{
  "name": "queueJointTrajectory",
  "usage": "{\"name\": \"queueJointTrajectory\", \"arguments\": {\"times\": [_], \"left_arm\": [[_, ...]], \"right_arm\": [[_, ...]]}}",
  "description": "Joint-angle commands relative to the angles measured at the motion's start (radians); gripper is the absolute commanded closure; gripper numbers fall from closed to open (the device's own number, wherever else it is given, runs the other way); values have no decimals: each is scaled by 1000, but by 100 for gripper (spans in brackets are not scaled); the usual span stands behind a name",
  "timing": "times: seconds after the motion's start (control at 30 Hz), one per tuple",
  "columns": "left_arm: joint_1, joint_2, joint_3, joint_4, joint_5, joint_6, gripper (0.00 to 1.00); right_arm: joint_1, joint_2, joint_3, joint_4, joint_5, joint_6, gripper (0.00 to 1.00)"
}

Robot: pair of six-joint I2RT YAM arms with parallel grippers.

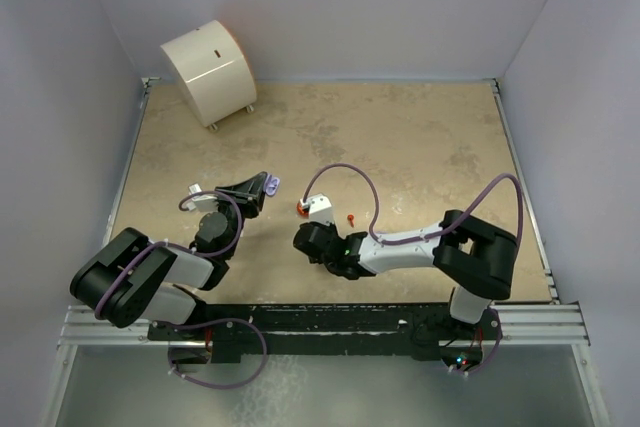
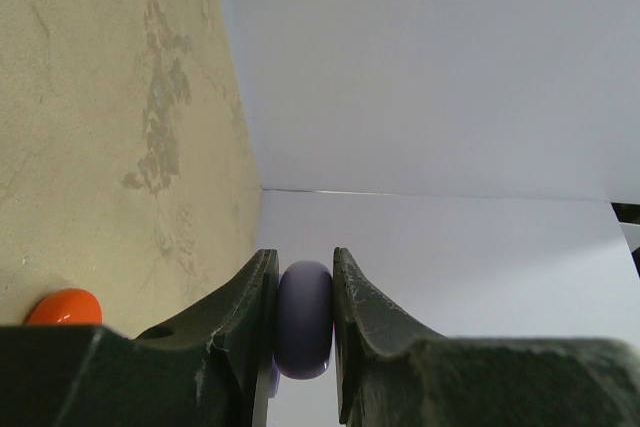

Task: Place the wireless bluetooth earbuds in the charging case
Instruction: Pick up the earbud from the center of the board.

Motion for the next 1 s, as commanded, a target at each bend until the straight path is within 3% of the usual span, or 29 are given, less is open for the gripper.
{"name": "queueJointTrajectory", "arguments": {"times": [0.0, 0.7, 0.97], "left_arm": [[9, -20, -10, 31, 2, 15, 100], [10, -21, -13, 30, 0, 14, 100], [10, -25, -17, 30, 1, 15, 100]], "right_arm": [[-1, -49, -34, 1, -35, 18, 63], [-2, -35, -38, 11, -70, 12, 74], [-2, -37, -34, 5, -74, 17, 85]]}}
